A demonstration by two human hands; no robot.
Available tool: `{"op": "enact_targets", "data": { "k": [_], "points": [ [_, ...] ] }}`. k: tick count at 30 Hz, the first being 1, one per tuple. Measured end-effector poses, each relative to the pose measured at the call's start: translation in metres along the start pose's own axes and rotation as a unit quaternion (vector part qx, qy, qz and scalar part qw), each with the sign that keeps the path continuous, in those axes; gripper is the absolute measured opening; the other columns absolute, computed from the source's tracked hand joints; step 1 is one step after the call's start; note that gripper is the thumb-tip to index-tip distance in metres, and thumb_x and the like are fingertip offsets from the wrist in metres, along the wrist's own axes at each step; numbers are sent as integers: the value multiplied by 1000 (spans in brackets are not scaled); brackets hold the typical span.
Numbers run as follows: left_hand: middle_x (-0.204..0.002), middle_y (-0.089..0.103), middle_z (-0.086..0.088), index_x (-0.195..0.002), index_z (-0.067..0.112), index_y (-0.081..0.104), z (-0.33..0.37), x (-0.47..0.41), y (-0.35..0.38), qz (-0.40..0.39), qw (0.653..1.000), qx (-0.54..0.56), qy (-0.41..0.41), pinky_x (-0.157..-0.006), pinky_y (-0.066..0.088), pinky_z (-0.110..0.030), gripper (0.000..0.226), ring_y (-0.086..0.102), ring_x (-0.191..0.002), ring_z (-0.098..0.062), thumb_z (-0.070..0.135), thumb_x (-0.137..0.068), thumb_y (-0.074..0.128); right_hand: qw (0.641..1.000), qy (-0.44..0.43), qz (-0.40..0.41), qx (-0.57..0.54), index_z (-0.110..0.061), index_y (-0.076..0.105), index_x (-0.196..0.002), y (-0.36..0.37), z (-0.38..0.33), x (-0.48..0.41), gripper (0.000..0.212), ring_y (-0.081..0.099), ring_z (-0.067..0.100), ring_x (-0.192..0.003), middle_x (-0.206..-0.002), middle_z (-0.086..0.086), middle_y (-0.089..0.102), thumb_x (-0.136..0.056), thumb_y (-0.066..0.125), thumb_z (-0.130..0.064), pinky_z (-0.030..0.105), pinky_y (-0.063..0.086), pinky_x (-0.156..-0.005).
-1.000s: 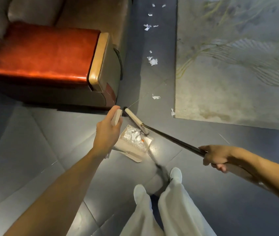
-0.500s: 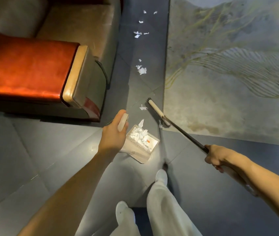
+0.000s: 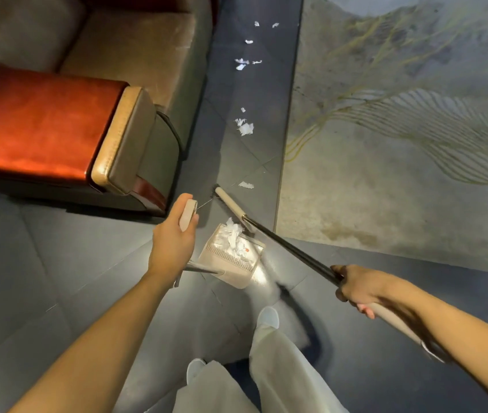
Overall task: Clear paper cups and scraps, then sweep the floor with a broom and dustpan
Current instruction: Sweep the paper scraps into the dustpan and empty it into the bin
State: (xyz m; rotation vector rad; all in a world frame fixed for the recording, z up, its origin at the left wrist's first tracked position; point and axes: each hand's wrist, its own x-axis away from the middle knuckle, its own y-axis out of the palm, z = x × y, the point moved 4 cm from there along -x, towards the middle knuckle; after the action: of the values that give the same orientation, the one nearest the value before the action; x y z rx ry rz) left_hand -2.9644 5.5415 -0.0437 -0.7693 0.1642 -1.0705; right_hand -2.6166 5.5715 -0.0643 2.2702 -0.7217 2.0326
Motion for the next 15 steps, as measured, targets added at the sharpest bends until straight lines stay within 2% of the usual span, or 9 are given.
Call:
{"op": "enact_targets", "data": {
  "k": [4, 8, 11, 15],
  "points": [
    [-111, 54, 2, -129, 49, 40, -2, -7, -1, 35, 999, 21, -32, -82, 57, -49, 36, 56, -95, -22, 36, -98, 51, 996, -23, 59, 65, -16, 32, -145, -44, -21, -1, 60, 43, 14, -28, -57, 11, 52, -88, 38, 2, 22, 40, -33],
    [-96, 53, 12, -115, 57, 40, 8, -23, -4, 56, 998, 31, 0, -77, 58, -47, 31, 55, -86, -13, 34, -98, 52, 988, -24, 99, 113, -3, 47, -126, -76, -57, -25, 40, 43, 16, -31, -63, 16, 52, -88, 37, 5, 20, 36, -30],
    [-102, 53, 7, -118, 54, 40, 13, -43, -5, 60, 998, 24, -4, -76, 58, -48, 31, 54, -94, -19, 35, -98, 52, 981, -18, 118, 155, 1, 53, -121, -96, -95, -48, 37, 49, 20, -42, -70, 17, 57, -86, 43, 6, 21, 38, -31],
    [-96, 54, 7, -123, 41, 46, 26, -76, -5, 85, 996, 29, -1, -69, 58, -35, 27, 58, -86, -15, 32, -98, 51, 963, -4, 140, 230, -5, 58, -105, -116, -131, -68, 29, 52, 17, -46, -59, 9, 55, -80, 52, 6, 18, 35, -34]
  ]
}}
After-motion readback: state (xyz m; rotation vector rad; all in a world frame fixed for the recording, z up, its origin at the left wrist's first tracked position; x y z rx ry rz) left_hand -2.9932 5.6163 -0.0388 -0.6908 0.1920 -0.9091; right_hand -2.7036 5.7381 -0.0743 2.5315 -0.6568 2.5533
